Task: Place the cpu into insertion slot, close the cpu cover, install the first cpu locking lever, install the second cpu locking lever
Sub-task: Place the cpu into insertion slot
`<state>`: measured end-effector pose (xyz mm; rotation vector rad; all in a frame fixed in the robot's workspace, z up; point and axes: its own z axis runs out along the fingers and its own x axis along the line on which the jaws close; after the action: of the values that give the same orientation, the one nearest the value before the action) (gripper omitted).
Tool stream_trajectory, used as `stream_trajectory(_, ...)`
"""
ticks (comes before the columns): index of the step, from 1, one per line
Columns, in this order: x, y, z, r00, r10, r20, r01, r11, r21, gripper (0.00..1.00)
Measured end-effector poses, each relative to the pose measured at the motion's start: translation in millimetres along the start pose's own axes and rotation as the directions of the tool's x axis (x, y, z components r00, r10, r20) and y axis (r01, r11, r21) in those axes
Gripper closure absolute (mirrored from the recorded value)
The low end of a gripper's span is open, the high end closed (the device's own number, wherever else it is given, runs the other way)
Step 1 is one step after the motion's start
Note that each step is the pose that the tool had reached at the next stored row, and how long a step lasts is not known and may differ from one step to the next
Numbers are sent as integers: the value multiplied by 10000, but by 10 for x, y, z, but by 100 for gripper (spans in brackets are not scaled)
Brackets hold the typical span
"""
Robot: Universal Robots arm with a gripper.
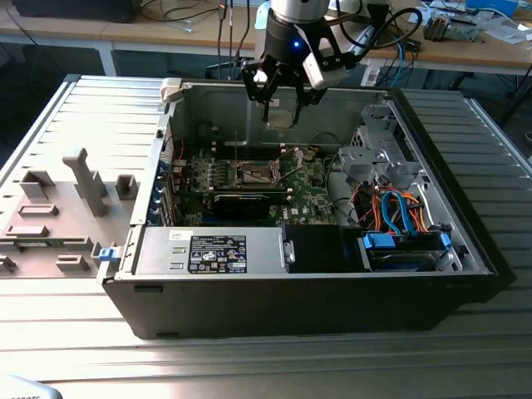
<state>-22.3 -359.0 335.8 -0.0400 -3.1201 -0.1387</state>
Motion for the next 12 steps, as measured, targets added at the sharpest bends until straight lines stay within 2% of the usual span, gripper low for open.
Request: stream_trajectory(12,-1,-16,28,10000,0,-1,0,10000,0,46)
